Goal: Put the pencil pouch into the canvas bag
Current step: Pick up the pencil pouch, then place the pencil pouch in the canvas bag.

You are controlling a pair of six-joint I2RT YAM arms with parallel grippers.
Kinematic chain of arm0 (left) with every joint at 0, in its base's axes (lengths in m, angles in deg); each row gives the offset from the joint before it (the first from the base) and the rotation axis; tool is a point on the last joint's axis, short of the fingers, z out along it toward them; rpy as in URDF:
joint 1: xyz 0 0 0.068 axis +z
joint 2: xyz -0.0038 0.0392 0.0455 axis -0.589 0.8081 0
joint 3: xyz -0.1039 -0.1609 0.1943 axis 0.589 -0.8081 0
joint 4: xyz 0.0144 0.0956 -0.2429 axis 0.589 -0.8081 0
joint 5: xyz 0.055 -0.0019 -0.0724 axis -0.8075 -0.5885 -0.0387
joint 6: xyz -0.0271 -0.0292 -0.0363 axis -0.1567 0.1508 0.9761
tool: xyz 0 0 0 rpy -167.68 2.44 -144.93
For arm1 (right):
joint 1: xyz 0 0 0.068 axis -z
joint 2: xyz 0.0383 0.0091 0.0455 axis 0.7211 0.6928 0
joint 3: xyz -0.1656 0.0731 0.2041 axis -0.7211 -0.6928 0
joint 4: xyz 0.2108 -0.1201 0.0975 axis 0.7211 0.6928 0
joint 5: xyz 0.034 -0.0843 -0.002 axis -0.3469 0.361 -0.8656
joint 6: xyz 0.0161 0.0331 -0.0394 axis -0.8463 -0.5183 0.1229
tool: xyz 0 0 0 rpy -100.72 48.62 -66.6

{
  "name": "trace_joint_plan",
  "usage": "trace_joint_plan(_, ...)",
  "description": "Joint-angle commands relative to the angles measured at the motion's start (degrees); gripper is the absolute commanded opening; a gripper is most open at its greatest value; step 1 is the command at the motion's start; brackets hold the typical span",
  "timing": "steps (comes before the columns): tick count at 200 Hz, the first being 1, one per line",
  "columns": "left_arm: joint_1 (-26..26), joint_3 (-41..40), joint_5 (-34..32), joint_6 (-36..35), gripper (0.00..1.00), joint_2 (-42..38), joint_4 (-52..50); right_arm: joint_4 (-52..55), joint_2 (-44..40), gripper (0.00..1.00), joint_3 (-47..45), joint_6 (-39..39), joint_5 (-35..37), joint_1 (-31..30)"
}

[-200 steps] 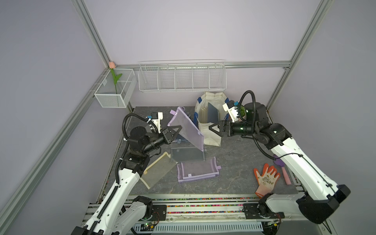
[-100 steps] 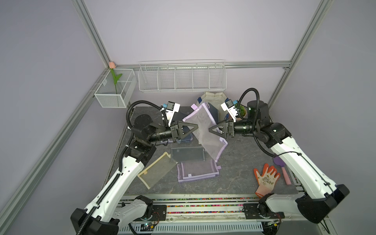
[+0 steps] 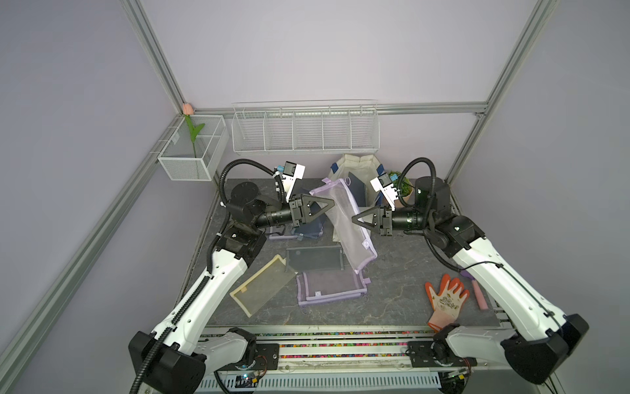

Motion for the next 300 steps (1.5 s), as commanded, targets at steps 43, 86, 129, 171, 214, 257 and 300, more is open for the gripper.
trace_joint_plan(43, 1.7, 1.0, -17.1, -3.3, 0.99, -2.0, -11.4, -4.9, -3.4, 0.07, -4.8, -5.3, 12.2, 0.7)
trace_joint_plan(86, -7.6, -6.8, -26.3, -0.5, 1.00, -2.8, -5.8, -12.9, -4.1, 0.06, -7.3, -11.5, 13.3, 0.8)
trace_joint_plan(129, -11.4, -13.7, -31.0, 7.3, 1.00, -2.6, 7.4, -17.3, -4.3, 0.06, -7.9, -13.1, 12.7, 1.0)
trace_joint_plan(171, -11.4, -14.0, -31.8, 7.3, 0.97, -2.5, 6.2, -19.6, -4.8, 0.07, -8.4, -13.7, 13.0, 1.4)
trace_joint_plan(214, -13.2, -13.7, -29.2, 8.4, 0.82, -1.0, 9.4, -20.7, -3.7, 0.07, -8.6, -14.7, 12.6, 1.7)
trace_joint_plan(257, -14.2, -14.8, -30.9, 12.6, 0.19, 1.3, 17.3, -18.5, -3.3, 0.07, -8.3, -14.3, 14.2, 1.8)
trace_joint_plan(300, -12.9, -8.0, -33.5, 7.1, 0.00, 1.2, 2.8, -3.8, -3.3, 0.43, -4.5, -9.2, 21.1, 2.0)
